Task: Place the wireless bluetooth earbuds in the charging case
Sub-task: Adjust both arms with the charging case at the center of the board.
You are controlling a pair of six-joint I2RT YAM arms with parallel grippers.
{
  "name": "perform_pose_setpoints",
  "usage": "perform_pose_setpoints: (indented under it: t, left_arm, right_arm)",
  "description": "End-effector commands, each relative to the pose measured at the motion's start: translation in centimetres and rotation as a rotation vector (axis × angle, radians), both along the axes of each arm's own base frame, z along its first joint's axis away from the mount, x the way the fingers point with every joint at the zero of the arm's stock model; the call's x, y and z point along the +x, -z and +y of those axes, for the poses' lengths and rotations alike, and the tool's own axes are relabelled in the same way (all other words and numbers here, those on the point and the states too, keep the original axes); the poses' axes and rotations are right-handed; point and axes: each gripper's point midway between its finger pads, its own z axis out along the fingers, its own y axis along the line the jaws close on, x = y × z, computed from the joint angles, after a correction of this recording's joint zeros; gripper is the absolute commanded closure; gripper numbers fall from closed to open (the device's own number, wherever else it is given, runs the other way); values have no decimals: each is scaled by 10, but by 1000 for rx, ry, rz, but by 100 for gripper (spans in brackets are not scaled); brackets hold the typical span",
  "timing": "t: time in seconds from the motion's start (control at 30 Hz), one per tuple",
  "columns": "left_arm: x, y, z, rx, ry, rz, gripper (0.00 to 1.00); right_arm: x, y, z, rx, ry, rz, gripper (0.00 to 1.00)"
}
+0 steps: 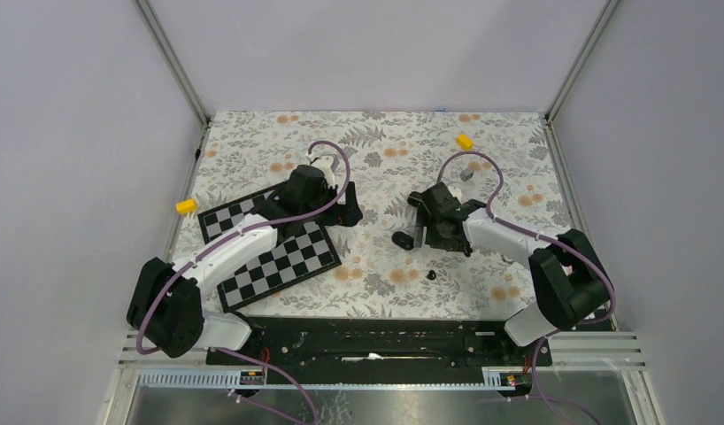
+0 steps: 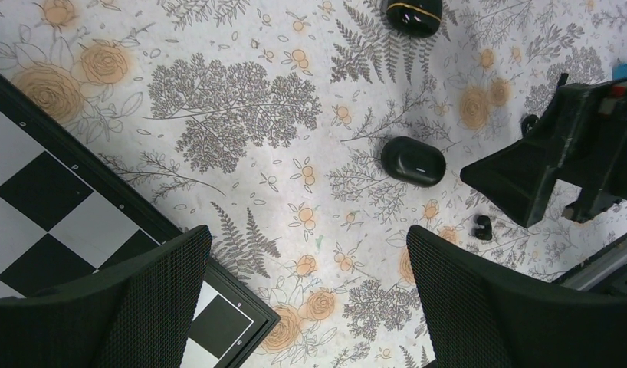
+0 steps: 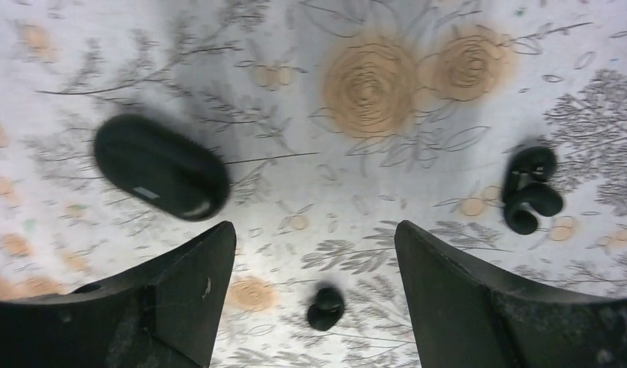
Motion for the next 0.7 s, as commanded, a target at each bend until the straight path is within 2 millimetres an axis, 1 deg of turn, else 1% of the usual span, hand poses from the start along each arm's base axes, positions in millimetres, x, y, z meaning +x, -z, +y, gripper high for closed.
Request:
perform_pose_setpoints:
  t: [0.0, 0.07, 0.1, 0.17, 0.27, 0.33, 0.4, 0.5, 0.57, 0.67]
  left_arm:
    - [6, -9, -14, -62, 31, -10, 1]
    - [7, -3, -19, -72, 32, 27, 1]
    - [9, 3, -22, -69, 23, 62, 1]
    - [8, 18, -29, -55, 29, 155, 2]
    - [11, 33, -46, -77, 55, 243, 9]
    - [15, 45, -52, -50, 50, 272, 10]
    - [20, 51, -60, -6, 46, 265, 10]
    - [22, 55, -84, 35, 106, 253, 10]
    - [22, 61, -98, 56, 130, 256, 10]
    - [28, 73, -109, 85, 125, 263, 10]
  right_arm:
    - [11, -24, 31, 177, 32, -89, 18]
    - [13, -28, 34, 211, 73, -107, 20]
    - [15, -29, 35, 222, 86, -119, 21]
    - [17, -30, 30, 212, 118, -139, 23]
    - [18, -29, 27, 194, 120, -143, 24]
    - [14, -27, 23, 174, 119, -131, 24]
    - [10, -23, 17, 157, 128, -128, 24]
    - [-1, -17, 9, 146, 135, -117, 23]
    - [-7, -14, 7, 149, 134, -106, 23]
    - [-15, -11, 6, 159, 130, -90, 23]
